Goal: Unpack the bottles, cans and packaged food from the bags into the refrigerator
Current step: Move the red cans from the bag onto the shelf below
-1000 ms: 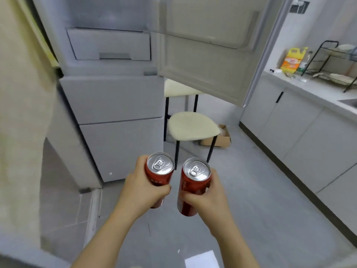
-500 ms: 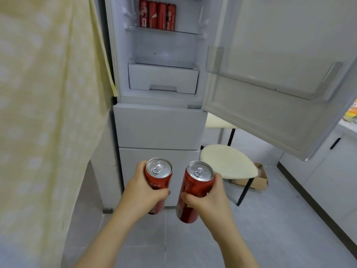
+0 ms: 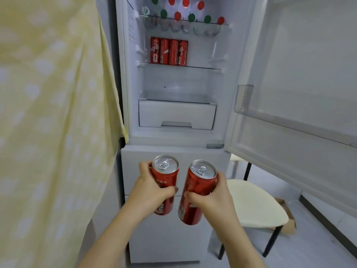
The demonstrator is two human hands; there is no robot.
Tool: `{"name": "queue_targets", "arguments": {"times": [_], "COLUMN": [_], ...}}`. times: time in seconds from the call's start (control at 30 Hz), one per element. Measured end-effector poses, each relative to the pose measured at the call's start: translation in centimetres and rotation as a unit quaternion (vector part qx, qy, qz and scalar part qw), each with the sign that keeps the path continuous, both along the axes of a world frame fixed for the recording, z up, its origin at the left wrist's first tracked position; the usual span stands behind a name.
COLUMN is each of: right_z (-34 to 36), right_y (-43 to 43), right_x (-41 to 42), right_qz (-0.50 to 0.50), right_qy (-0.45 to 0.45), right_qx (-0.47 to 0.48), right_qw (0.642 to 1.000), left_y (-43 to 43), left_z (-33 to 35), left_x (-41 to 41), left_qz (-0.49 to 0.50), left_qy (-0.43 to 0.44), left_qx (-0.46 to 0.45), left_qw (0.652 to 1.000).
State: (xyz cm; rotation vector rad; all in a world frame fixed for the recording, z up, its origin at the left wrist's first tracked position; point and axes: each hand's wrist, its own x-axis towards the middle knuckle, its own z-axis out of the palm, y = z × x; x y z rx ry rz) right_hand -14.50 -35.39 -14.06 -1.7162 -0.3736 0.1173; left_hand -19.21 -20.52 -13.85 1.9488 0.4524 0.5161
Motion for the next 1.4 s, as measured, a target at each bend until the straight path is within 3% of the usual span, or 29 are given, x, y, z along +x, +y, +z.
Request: {"name": "queue_targets", "arguments": {"times": [0.4, 0.77, 1.0, 1.4], "right_z": [5.0, 12.1, 16.5, 23.5], "right_y": [7.0, 9.7, 12.1, 18.0], "right_x": [12.9, 26.8, 32.0, 39.3], "right_qz": [0.047, 0.066, 0.079, 0.003], "right_qy": [-0.082, -0.157, -0.191, -0.273], "right_qx": [0.043, 0.081, 0.122, 0.161], "right_qw": [0.995, 0.982, 0.971, 0.949], "left_y": [5.5, 7.7, 9.1, 15.2], "left_z": [6.0, 12.4, 17.4, 25.7], "left_x": [11.2, 24.1, 29.4, 38.0], "left_qz": [0.036, 0.042, 0.066, 0.028], "left_qy": [-0.091, -0.188, -0.260, -0.294], "left_qx": [0.036, 0.012, 0.062, 0.081], "left_qw": [0.995, 0.981, 0.961, 0.952]}}
